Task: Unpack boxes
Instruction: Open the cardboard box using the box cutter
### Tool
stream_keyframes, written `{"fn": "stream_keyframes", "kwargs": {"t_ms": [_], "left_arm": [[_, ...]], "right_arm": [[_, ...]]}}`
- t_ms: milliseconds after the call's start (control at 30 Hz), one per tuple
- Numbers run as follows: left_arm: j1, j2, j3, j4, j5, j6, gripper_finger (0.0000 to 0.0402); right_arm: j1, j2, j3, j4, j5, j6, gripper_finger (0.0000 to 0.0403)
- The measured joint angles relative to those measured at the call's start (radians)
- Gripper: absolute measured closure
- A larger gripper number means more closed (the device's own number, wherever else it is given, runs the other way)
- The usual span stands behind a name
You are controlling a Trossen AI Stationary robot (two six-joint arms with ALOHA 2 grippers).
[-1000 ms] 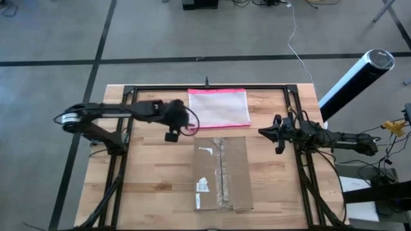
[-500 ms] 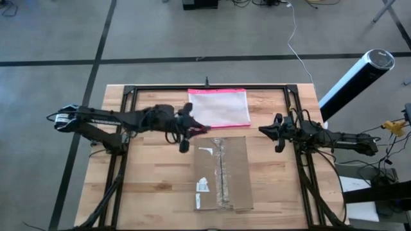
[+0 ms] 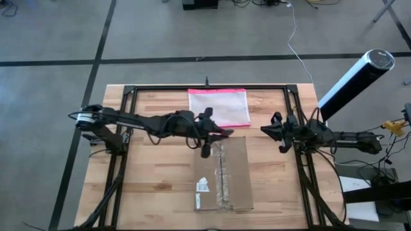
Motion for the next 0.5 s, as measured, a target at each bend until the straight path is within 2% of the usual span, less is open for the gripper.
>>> {"fn": "stream_keyframes", "kwargs": {"t_ms": [200,333,500], "left_arm": [[0.000,0.099,0.115,-0.016,0.000,-0.026,0.0361],[0.001,0.115,0.138,-0.019,-0.019,-0.065,0.0361],[0.001,0.116,0.138,-0.018,-0.024,-0.084,0.0361]], "right_arm": [[0.000,0.183,0.047,0.075,-0.011,-0.047,0.0401],[0.018,0.308,0.137,0.076,-0.027,-0.154,0.0400],[0.091,0.477,0.264,0.076,-0.027,-0.328,0.0389]]}}
